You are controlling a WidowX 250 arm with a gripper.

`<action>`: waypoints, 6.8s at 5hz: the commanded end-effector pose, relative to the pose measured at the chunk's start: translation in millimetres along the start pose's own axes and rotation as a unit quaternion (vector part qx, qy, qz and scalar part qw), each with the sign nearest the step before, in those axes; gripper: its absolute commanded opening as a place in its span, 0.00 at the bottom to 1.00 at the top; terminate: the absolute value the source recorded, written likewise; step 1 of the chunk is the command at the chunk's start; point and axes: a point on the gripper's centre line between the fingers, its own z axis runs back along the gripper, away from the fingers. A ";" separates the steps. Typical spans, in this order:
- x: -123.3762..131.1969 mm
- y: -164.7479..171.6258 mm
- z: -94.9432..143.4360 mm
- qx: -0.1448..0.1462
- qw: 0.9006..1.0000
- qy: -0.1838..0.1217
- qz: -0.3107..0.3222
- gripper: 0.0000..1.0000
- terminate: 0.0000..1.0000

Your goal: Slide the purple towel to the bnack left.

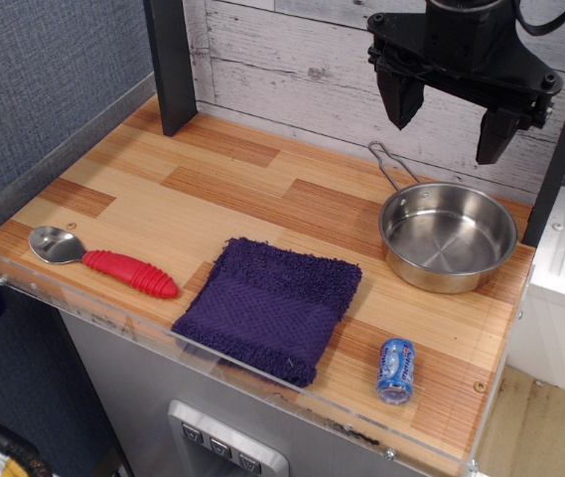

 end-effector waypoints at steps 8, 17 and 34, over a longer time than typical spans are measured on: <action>-109.5 47.1 -57.0 0.027 0.989 0.143 0.039 1.00 0.00; -91.0 70.7 -105.8 0.013 0.980 0.170 0.105 1.00 0.00; -21.0 193.2 -39.7 0.086 0.968 0.085 0.220 1.00 0.00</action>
